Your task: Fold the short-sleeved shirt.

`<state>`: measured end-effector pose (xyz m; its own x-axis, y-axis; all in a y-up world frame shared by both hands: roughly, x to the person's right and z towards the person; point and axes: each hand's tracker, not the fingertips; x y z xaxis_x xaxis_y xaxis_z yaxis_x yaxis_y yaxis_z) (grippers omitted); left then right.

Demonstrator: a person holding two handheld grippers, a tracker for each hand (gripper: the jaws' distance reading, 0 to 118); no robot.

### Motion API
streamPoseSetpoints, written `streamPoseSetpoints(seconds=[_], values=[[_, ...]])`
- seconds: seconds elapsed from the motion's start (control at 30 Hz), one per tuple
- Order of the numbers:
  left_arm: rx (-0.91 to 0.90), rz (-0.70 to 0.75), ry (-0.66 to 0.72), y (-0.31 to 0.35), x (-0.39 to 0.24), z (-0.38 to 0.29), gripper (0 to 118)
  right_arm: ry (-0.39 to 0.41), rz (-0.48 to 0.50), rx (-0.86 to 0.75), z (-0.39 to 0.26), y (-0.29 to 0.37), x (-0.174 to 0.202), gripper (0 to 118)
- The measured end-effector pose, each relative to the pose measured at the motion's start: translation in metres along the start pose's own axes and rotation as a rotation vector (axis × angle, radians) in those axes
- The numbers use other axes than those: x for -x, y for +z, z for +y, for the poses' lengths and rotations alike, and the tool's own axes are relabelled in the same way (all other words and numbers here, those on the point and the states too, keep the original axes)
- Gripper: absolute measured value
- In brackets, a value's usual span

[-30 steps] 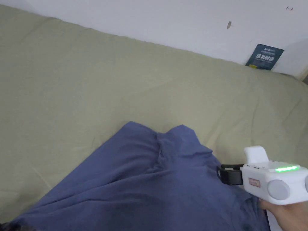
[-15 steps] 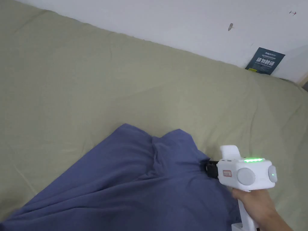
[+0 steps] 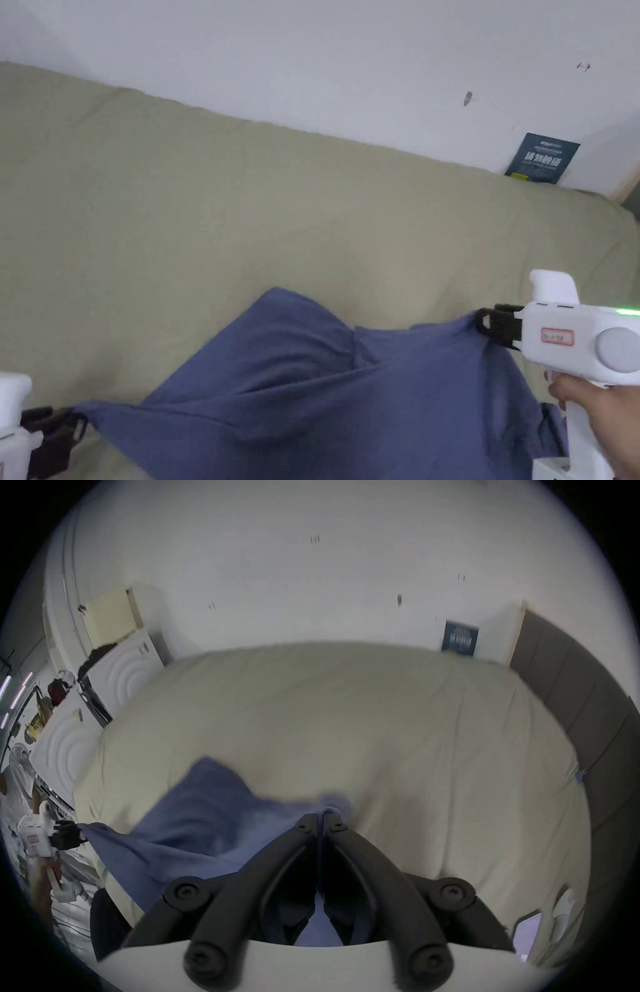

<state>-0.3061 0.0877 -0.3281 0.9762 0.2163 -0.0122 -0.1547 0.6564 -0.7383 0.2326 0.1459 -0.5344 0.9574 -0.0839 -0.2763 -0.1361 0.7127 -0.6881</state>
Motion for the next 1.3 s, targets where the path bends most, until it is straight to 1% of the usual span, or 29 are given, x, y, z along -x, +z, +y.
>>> streamPoseSetpoints(seconds=[0.03,0.17,0.27,0.4,0.47,0.57,0.63,0.67,0.77,0.83,0.97,1.03,1.13,1.17,1.3], values=[[-0.033,0.000,-0.002,0.004,-0.003,0.013,7,0.002,-0.012,-0.036,0.013,0.017,0.000,3],[-0.172,-0.049,0.001,0.026,-0.020,0.074,7,-0.014,0.009,-0.173,0.065,0.086,0.006,3],[-0.284,-0.079,0.016,0.039,-0.019,0.130,7,0.015,-0.022,-0.273,0.104,0.134,0.013,3],[-0.435,-0.058,0.003,0.074,-0.039,0.212,7,0.020,-0.071,-0.408,0.160,0.192,0.013,3],[-0.496,-0.065,0.010,0.091,-0.045,0.260,7,0.010,-0.100,-0.469,0.193,0.212,0.008,3],[-0.553,0.002,-0.002,0.106,-0.062,0.322,7,-0.021,-0.106,-0.544,0.236,0.233,0.003,3],[-0.562,0.009,0.009,0.112,-0.070,0.354,7,-0.045,-0.119,-0.591,0.263,0.241,0.001,3],[-0.577,0.013,0.015,0.114,-0.073,0.369,7,-0.052,-0.096,-0.610,0.275,0.243,0.000,3],[-0.647,0.063,-0.001,0.119,-0.083,0.402,7,-0.067,-0.101,-0.658,0.305,0.240,0.003,3],[-0.696,0.130,-0.010,0.122,-0.087,0.415,7,-0.070,-0.100,-0.692,0.318,0.238,0.004,3],[-0.697,0.101,0.032,0.119,-0.083,0.429,7,-0.075,-0.085,-0.714,0.329,0.229,0.006,3],[-0.689,0.104,0.026,0.111,-0.081,0.429,7,-0.079,-0.074,-0.710,0.325,0.219,0.005,3],[-0.647,0.143,-0.006,0.082,-0.079,0.409,7,-0.092,-0.058,-0.663,0.307,0.189,-0.002,3],[-0.637,0.183,-0.016,0.067,-0.076,0.400,7,-0.097,-0.065,-0.634,0.300,0.175,-0.005,3],[-0.540,0.182,0.007,0.008,-0.058,0.367,7,-0.137,-0.064,-0.556,0.266,0.123,-0.020,3]])
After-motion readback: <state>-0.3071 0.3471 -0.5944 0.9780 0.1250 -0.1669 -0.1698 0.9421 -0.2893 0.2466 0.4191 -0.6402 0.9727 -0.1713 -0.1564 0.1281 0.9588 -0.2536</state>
